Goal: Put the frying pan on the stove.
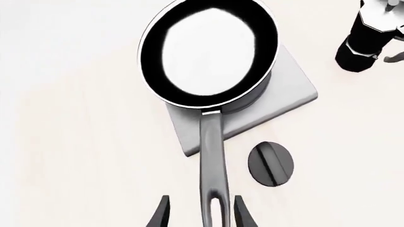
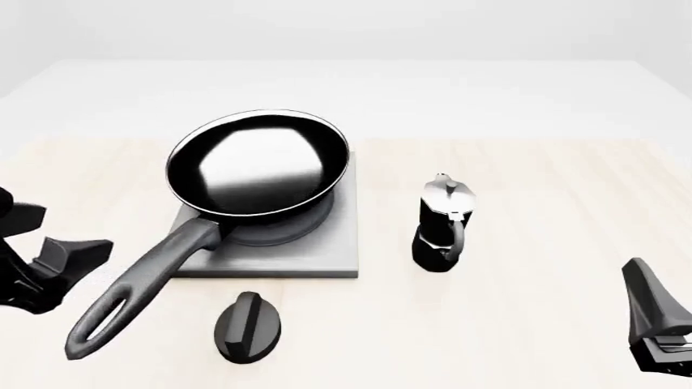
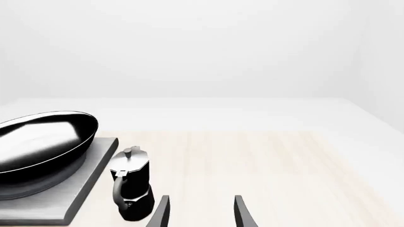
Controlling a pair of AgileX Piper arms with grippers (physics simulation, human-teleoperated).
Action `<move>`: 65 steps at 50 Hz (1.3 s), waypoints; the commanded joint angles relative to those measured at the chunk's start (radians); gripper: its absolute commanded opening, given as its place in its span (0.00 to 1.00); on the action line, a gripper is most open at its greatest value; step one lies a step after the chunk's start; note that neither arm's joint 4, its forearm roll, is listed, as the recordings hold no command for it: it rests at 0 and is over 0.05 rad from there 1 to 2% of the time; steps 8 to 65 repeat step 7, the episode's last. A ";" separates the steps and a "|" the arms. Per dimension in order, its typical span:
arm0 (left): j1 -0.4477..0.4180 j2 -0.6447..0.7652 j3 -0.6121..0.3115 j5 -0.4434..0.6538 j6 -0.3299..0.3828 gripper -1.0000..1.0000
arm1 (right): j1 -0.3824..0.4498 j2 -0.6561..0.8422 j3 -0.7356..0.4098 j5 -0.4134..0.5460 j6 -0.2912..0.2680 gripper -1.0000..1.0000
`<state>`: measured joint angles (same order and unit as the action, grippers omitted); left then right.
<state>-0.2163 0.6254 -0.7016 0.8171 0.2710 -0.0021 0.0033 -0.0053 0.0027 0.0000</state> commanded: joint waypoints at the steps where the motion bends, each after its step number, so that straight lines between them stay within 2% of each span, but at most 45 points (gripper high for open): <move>1: -0.050 -0.064 -0.060 0.074 0.007 1.00 | 0.000 0.000 0.000 -0.001 0.000 1.00; 7: -0.084 -0.093 -0.071 0.089 -0.005 1.00 | 0.000 0.000 0.001 -0.001 0.000 1.00; 65: -0.084 -0.093 -0.071 0.089 -0.005 1.00 | 0.000 0.000 0.001 -0.001 0.000 1.00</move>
